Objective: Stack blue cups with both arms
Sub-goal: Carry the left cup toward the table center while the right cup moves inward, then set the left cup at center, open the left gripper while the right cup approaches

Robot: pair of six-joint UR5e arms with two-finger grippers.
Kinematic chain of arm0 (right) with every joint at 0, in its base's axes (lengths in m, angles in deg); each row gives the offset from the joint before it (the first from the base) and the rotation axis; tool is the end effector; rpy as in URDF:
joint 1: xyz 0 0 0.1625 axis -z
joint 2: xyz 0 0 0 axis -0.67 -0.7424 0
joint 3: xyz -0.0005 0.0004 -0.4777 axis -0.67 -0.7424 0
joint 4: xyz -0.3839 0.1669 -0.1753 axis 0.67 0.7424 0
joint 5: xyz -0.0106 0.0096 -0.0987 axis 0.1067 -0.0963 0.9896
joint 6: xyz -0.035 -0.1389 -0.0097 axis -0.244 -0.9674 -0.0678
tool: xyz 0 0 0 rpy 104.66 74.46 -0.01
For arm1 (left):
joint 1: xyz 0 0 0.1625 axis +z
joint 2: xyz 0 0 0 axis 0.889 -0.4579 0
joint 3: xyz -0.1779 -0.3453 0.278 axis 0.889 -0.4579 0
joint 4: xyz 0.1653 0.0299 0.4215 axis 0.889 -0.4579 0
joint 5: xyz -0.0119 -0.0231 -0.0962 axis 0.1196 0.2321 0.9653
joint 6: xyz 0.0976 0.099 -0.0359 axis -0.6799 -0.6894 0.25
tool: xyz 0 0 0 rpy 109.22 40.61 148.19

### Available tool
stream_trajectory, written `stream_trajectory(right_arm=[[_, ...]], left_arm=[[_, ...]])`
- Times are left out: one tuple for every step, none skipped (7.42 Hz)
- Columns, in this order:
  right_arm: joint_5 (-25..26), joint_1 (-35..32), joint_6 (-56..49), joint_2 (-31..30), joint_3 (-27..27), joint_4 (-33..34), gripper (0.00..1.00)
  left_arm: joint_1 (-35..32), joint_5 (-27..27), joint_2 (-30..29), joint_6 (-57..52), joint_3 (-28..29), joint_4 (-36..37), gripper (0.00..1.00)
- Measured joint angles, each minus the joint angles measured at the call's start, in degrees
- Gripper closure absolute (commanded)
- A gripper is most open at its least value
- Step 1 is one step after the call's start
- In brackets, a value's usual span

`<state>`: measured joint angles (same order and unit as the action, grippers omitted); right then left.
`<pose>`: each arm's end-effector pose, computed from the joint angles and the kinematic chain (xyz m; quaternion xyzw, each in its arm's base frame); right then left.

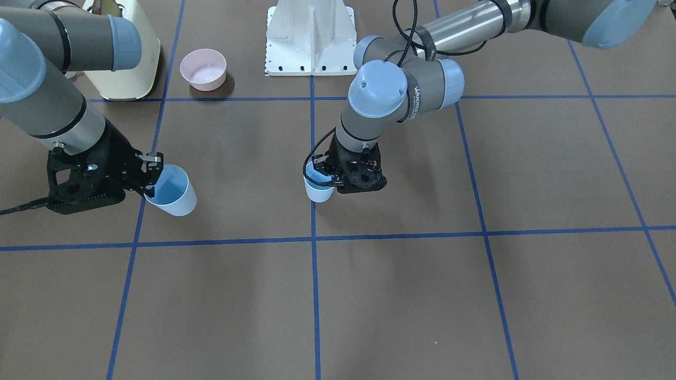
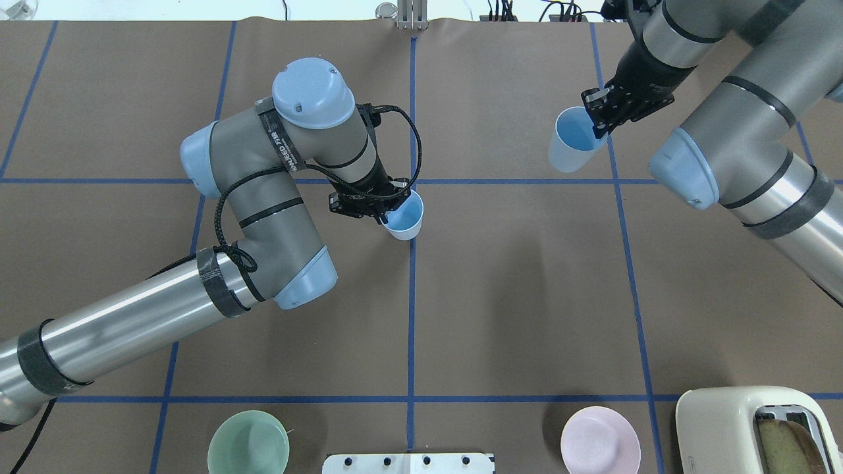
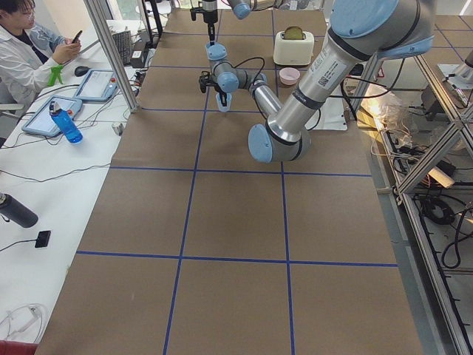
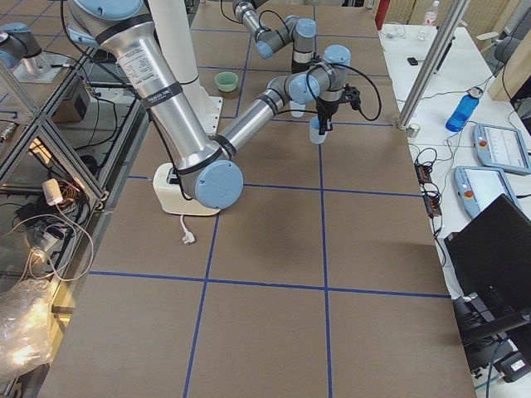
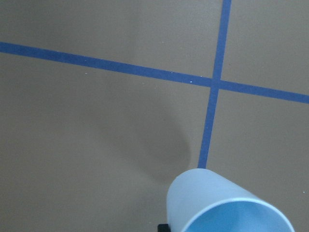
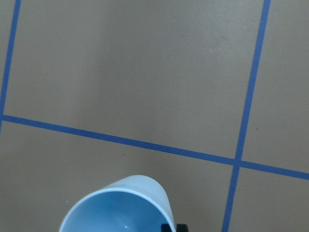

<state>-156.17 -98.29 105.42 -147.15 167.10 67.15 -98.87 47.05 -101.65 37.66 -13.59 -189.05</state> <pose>-0.3618 -0.6218 0.3006 0.0459 -0.4164 -0.0651 0.9057 0.6486 -0.5487 0.2195 -0.0417 0.4663 -0.0567 0.8818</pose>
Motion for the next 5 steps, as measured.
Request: stream_trajectory(right_arm=[[-0.1,0.4,1.7,1.4,-0.1,0.1,0.92],[-0.3,0.7,2.9,2.6,-0.1,0.2,0.92],[-0.6,0.9,3.8,3.5,-0.3,0.2,0.92],[-0.8,1.1,4.3,4.4,-0.5,0.2,0.92],[-0.9,1.3,4.6,5.3,-1.0,0.2,0.92]], left_arm=[[0.3,0.0,0.0,0.0,0.5,-0.4,1.0],[0.6,0.0,0.0,-0.1,0.8,-0.7,1.0],[0.8,-0.1,-0.1,-0.2,1.1,-0.8,1.0],[1.1,-0.2,-0.1,-0.2,1.2,-0.9,1.0],[1.4,-0.3,-0.2,-0.3,1.5,-1.3,0.96]])
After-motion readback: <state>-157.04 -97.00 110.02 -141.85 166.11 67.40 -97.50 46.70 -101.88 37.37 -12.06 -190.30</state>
